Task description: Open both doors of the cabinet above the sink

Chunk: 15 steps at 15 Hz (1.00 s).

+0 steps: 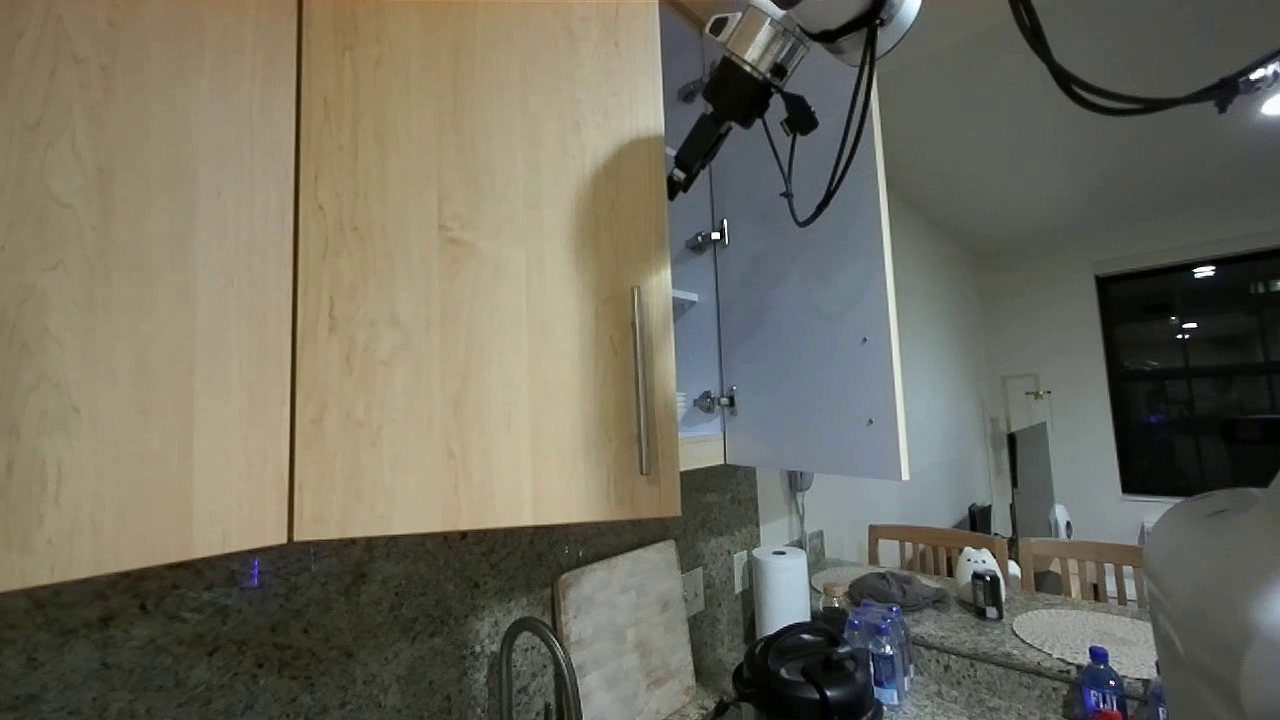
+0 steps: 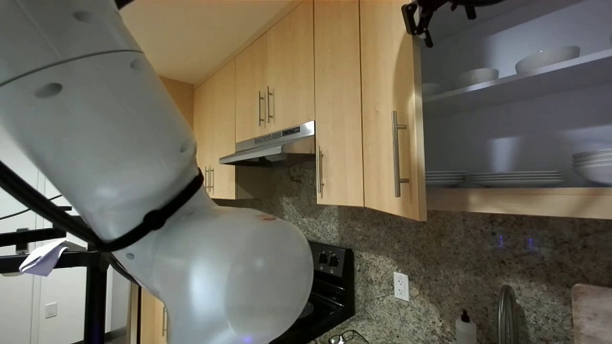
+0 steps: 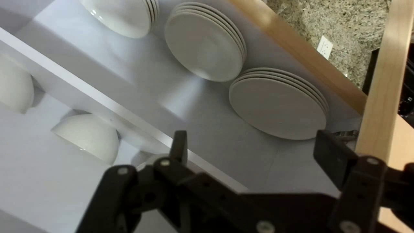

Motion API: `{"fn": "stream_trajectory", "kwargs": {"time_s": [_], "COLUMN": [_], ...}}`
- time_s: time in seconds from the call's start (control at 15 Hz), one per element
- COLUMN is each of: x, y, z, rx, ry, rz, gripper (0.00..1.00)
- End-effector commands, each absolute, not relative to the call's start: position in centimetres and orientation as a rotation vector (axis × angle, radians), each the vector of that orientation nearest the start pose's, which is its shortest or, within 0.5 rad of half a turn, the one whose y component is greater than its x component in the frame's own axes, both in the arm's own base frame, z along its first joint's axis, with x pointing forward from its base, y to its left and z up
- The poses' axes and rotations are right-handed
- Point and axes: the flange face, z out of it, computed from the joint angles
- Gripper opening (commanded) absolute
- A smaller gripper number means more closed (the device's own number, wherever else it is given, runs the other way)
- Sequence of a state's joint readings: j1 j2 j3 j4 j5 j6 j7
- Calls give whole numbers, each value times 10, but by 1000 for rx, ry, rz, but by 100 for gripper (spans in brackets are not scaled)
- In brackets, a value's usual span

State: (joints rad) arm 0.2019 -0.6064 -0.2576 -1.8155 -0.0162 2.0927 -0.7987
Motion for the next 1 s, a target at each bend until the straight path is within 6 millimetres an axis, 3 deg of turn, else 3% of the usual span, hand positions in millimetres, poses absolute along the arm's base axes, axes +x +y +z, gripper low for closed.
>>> {"fn": "stream_trajectory", "kwargs": {"time_s": [0.0, 0.2, 0.4, 0.73, 0.93], "x": [383, 381, 368, 333, 310], "y": [-75, -85, -81, -73, -56], "z": [843, 835, 818, 784, 770], "rx": [-2774, -2669, -2497, -2257, -2160], "ry": [-1187, -1213, -1293, -1349, -1392], "rz": [-1411, -1444, -1499, -1669, -1729], "gripper": [100, 100, 100, 100, 100]}}
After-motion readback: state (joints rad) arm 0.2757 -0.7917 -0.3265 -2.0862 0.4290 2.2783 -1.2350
